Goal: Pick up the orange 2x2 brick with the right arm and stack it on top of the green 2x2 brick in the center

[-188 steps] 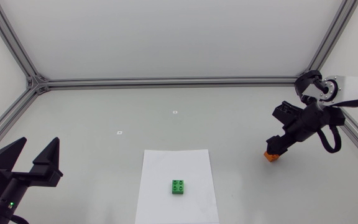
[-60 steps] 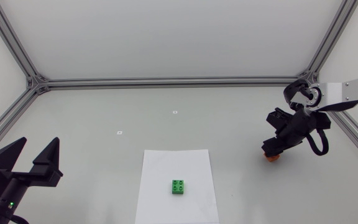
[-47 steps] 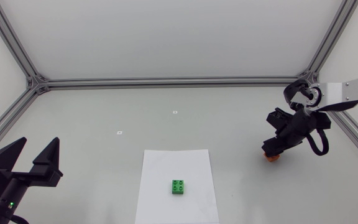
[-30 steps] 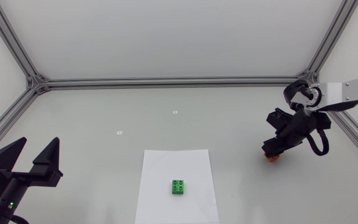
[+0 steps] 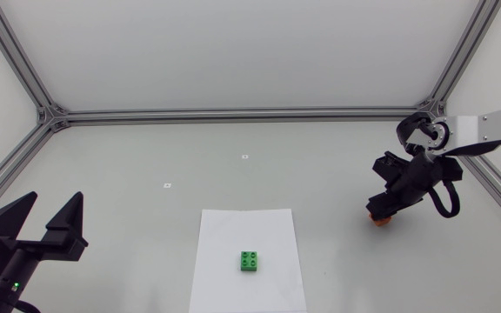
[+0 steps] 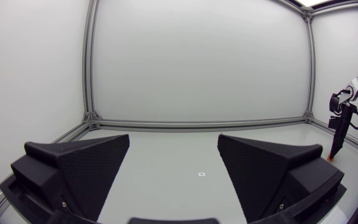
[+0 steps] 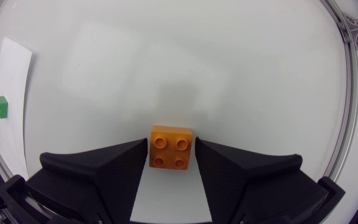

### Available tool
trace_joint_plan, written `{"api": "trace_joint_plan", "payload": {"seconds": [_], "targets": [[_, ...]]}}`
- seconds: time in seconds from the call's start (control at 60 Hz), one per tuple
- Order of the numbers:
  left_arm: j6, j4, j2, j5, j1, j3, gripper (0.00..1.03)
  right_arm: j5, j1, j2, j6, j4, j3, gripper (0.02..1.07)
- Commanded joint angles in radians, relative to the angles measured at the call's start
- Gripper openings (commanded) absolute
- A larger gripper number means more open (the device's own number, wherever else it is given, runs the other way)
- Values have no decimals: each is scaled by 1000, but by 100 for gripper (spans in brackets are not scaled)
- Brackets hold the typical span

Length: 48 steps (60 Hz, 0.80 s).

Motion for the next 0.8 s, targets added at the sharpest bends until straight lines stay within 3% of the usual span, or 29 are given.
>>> {"api": "trace_joint_plan", "payload": {"seconds": [0.0, 0.383, 0.783], "targets": [[6, -11, -4, 3, -1, -41, 99, 1, -6, 33, 11, 1, -1, 58], [6, -11, -4, 3, -1, -41, 99, 3, 0, 31, 17, -1, 2, 57], [6, -11, -4, 3, -1, -41, 99, -14, -9, 40, 19, 7, 7, 39]]}}
